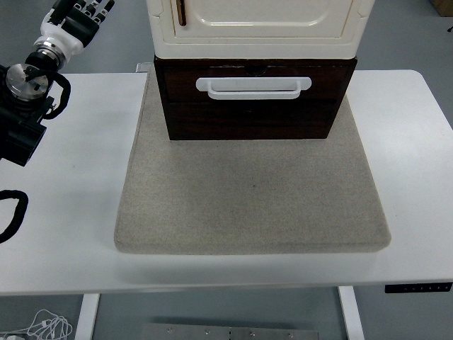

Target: Open the drawer under the combination cabinet

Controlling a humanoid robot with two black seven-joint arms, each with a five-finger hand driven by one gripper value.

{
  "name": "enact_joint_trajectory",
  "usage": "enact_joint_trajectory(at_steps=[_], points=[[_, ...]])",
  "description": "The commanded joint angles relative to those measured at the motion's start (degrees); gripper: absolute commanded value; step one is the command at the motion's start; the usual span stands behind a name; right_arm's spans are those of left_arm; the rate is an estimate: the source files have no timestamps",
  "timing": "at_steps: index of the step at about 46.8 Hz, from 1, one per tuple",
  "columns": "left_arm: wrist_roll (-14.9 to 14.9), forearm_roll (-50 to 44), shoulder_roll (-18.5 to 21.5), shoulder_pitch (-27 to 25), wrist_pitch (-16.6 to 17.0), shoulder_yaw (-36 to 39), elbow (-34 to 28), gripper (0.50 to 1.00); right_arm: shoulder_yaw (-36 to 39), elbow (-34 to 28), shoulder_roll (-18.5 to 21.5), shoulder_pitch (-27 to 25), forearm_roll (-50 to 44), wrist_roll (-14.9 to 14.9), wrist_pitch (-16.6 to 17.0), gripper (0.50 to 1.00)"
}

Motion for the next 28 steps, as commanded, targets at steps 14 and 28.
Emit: enact_joint_trajectory(at_steps=[14,28], points=[[0.3,0.0,-0.3,-0.1,-0.6,0.2,0.1,1.0,0.0,0.0,0.0,0.0,0.0,0.0,0.0,0.926],[0.6,0.0,-0.2,-0.5,-0.9,0.2,0.4,1.0,0.0,0.0,0.0,0.0,0.0,0.0,0.0,0.926]])
